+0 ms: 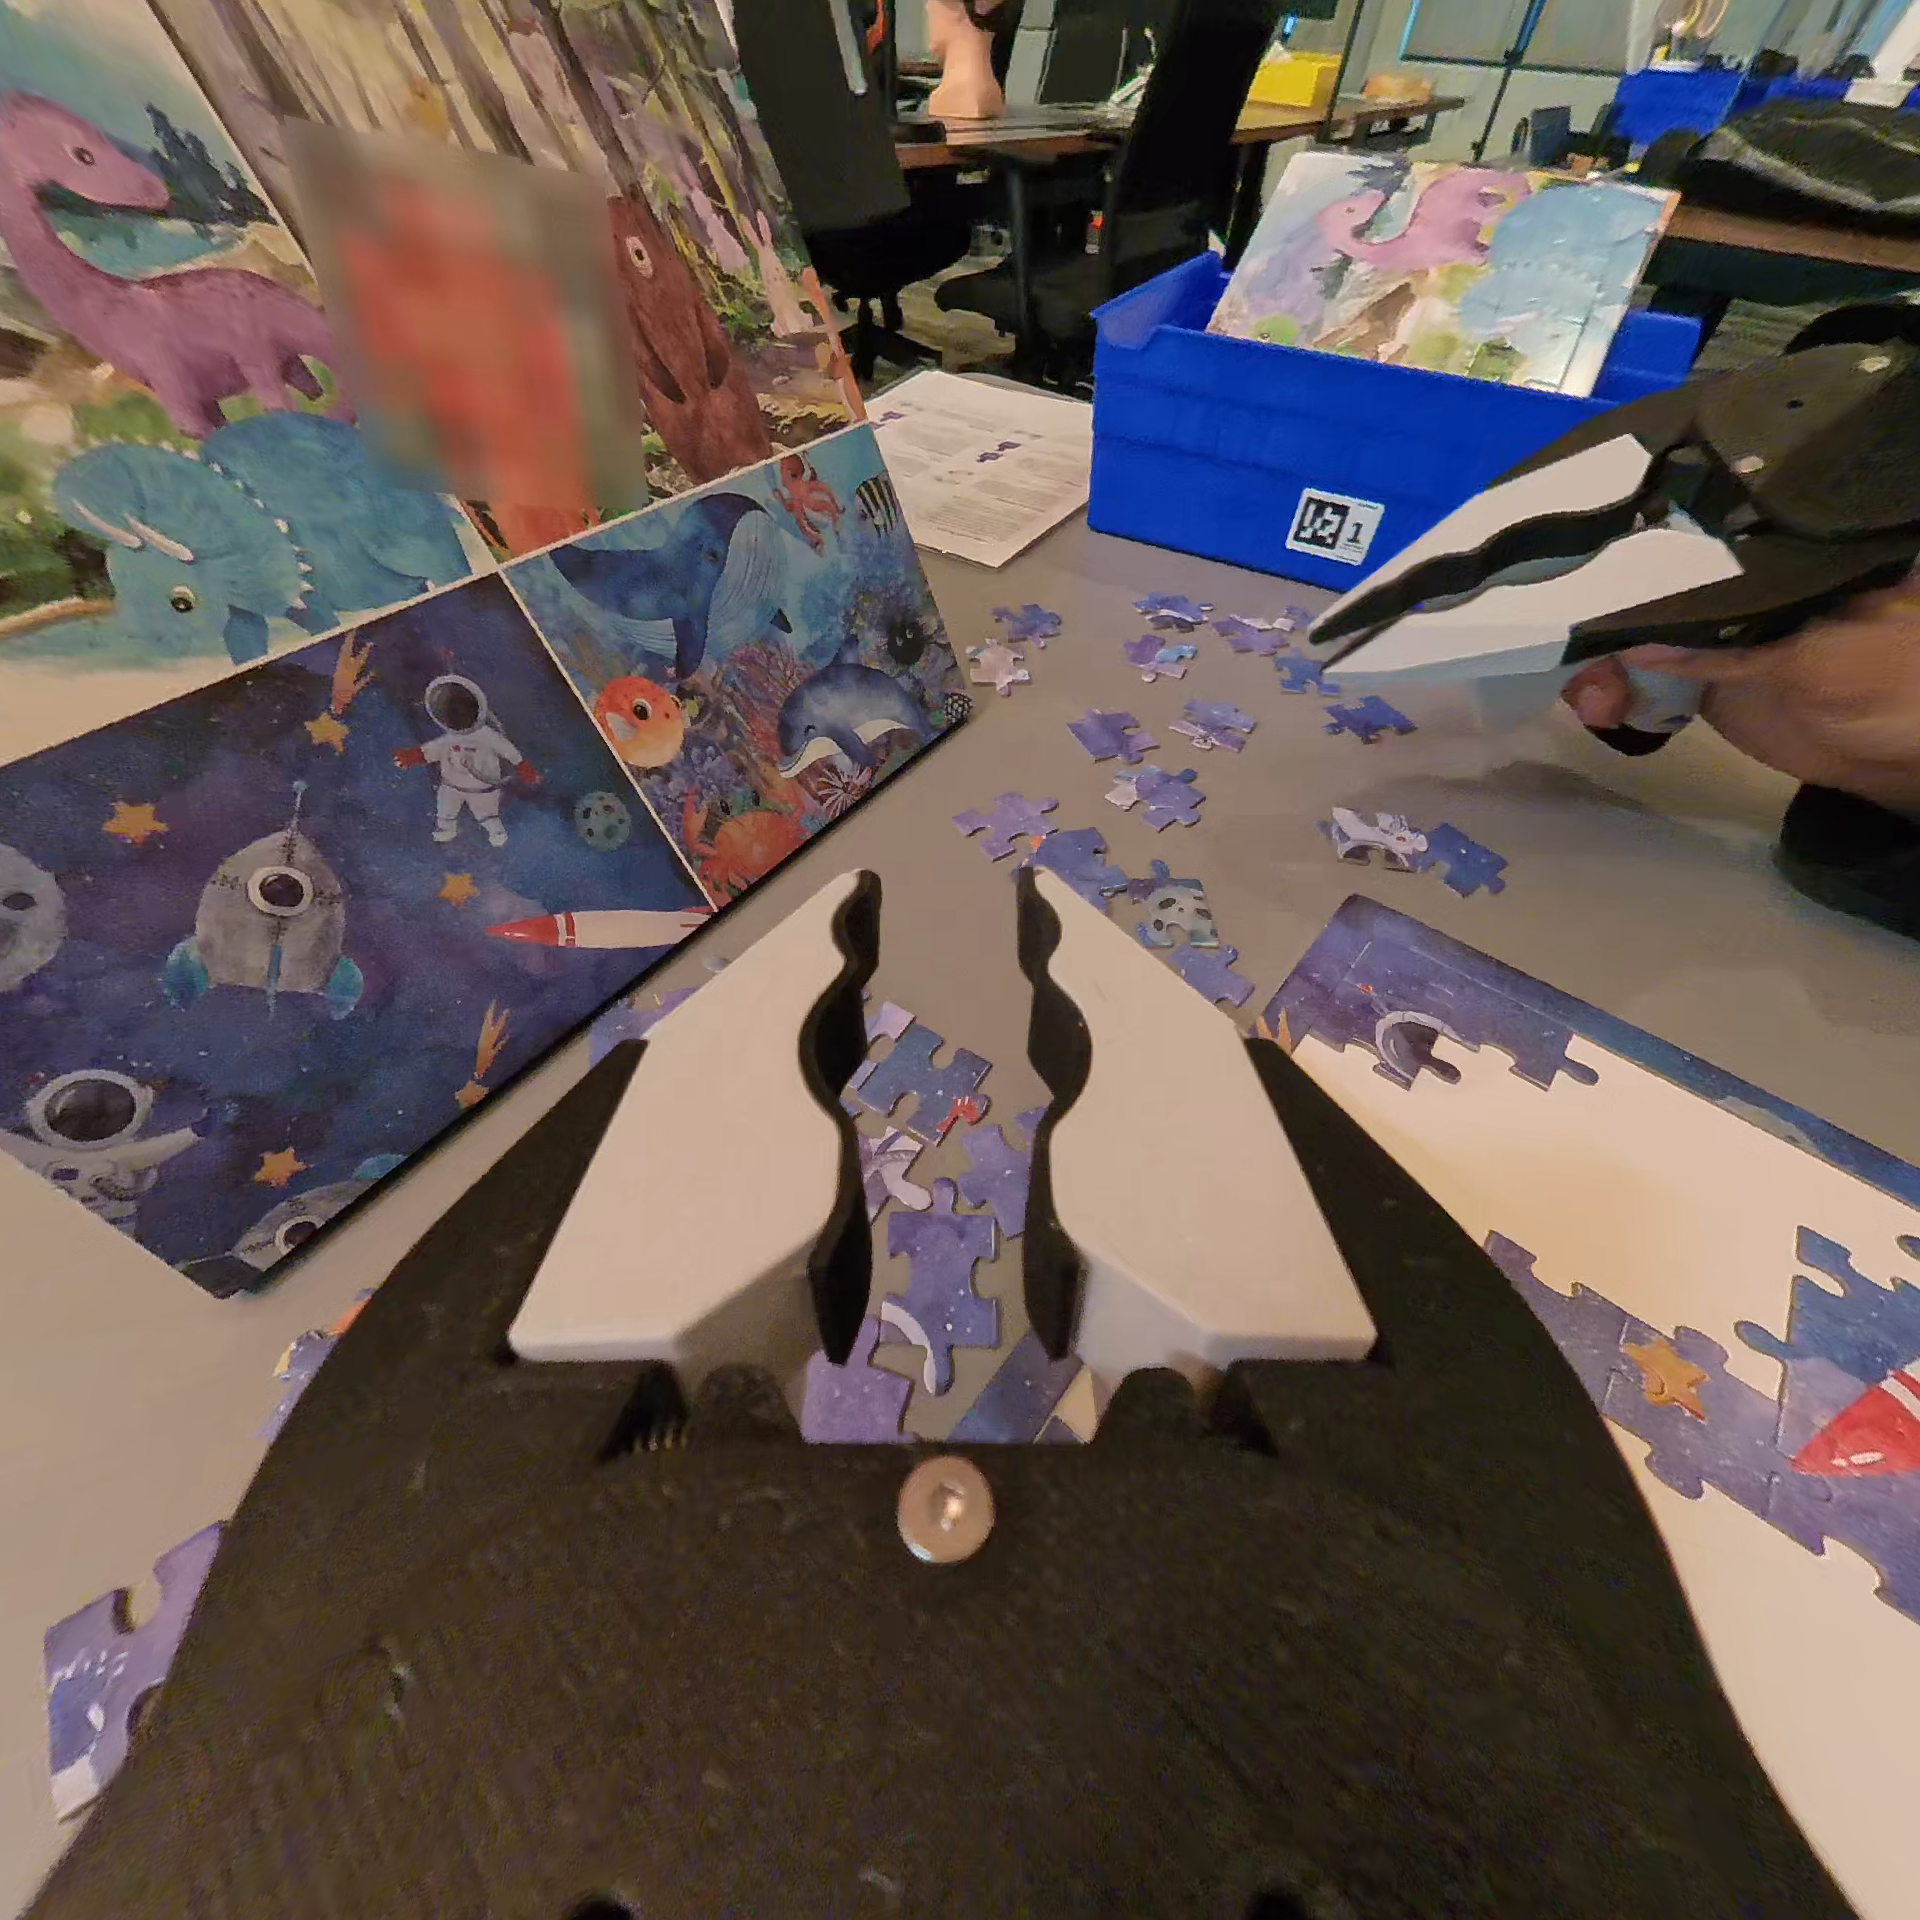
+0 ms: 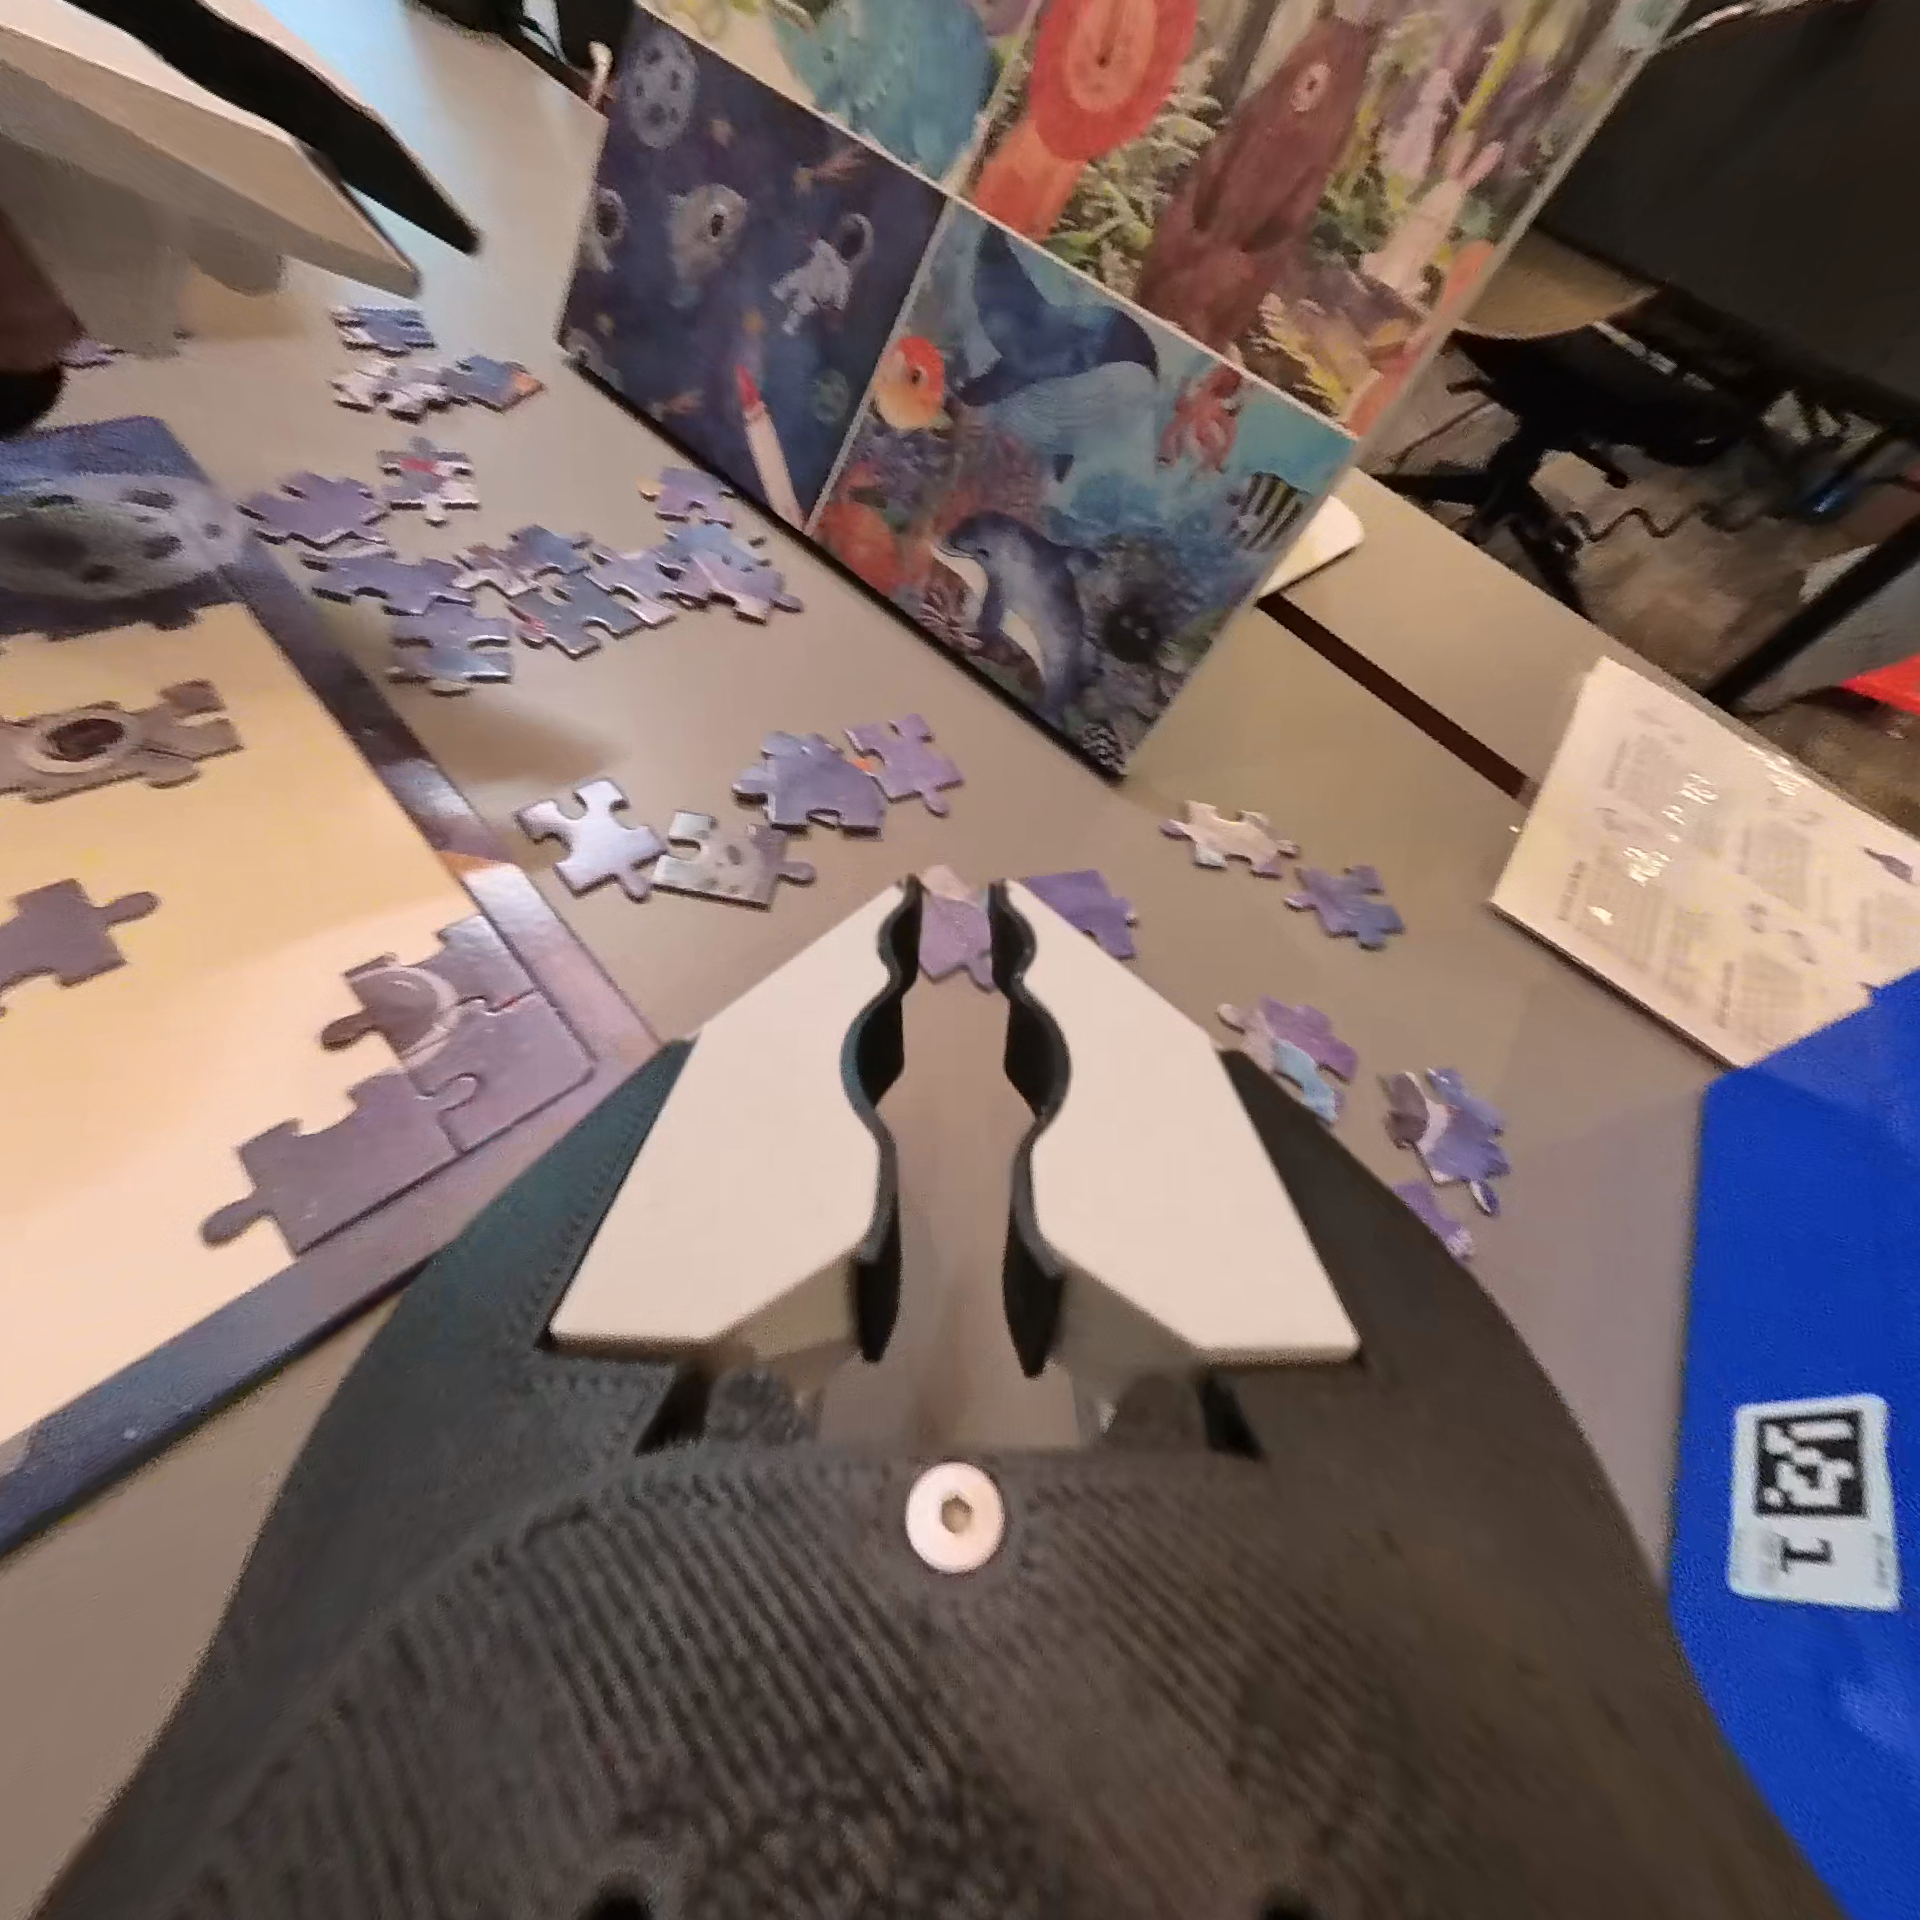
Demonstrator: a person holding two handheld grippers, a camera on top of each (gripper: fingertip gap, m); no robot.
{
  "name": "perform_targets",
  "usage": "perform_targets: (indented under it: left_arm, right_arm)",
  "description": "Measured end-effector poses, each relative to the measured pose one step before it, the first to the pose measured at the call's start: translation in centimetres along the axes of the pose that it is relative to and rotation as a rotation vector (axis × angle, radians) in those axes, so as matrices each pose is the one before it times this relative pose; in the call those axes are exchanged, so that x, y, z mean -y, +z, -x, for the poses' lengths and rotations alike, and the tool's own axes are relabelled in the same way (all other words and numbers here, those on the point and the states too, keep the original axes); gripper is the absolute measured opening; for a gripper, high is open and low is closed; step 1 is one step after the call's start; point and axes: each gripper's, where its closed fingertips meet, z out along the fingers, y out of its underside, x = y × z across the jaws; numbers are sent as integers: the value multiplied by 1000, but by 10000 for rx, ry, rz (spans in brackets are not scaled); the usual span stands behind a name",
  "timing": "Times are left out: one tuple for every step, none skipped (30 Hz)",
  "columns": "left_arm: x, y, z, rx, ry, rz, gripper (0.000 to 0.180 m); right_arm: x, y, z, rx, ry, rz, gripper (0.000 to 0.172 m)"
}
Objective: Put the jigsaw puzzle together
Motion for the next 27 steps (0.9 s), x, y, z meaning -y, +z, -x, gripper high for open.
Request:
perform_targets:
  left_arm:
    - [82,-57,14,17,30,-31,24]
    - [102,-70,33,40,19,-43,24]
    - [113,-60,4,24,-6,-57,24]
    - [116,-43,-23,14,-30,-64,24]
    - [82,-13,-34,2,-37,-46,23]
    - [15,-8,-11,13,-35,-15,23]
    - [-12,-1,25,39,-14,9,23]
    - [-29,-22,81,78,22,18,22]
    - [-66,-25,106,83,45,39,21]
    - [-163,29,163,95,46,74,22]
    - [-280,60,236,101,51,111,22]
    - [-294,83,294,109,50,86,21]
    - [-324,83,318,104,18,76,20]
    - [-335,96,296,79,-41,89,19]
    - [-251,83,207,28,-88,68,18]
    - [-122,46,80,-16,-98,30,18]
    - [-44,18,33,-16,-55,9,18]
    - [22,-25,28,31,12,0,18]
    - [87,-55,4,59,75,-12,18]
    - [137,-66,-72,46,112,-21,18]
    - [156,-52,-125,31,119,-32,17]
    - [140,-42,-171,14,123,-22,17]
    - [80,-15,-193,5,142,14,17]
    - [47,0,-160,29,175,34,17]
    - [48,-3,-106,65,195,29,16]
    - [29,-5,-69,76,188,23,16]
    - [34,5,-70,66,152,5,15]
  right_arm:
    - [-199,-107,-505,-145,55,52,11]
    - [-117,-205,-559,-163,86,6,11]
    - [9,-281,-621,-189,97,-66,11]
    - [88,-349,-634,-192,96,-111,10]
    - [148,-376,-640,-193,98,-129,10]
    - [201,-401,-646,-189,104,-152,8]
    - [247,-388,-585,-154,123,-168,7]
    - [272,-361,-476,-101,146,-175,7]
    - [267,-336,-385,-56,150,-175,7]
    - [247,-307,-266,-2,130,-156,7]
    - [169,-233,-84,84,96,-113,8]
    - [8,-131,181,236,54,-9,10]
    - [-305,-10,566,471,13,184,15]
    - [-663,73,853,637,-32,397,22]
    - [-851,142,948,652,-49,482,27]
    - [-921,269,1036,651,7,453,32]
    - [-964,428,1038,640,95,452,37]
    - [-956,589,939,564,116,454,43]
    - [-883,672,830,454,37,452,46]
    - [-801,671,620,283,-83,460,48]
    - [-678,590,335,83,-159,413,49]
    - [-540,483,159,-15,-149,340,49]
    - [-434,381,117,7,-77,280,49]
    - [-163,210,99,16,-23,108,49]
    - [31,25,25,-9,-5,-31,46]
    - [-73,-51,-66,-32,21,36,44]
    - [-82,-73,-177,-87,27,41,40]
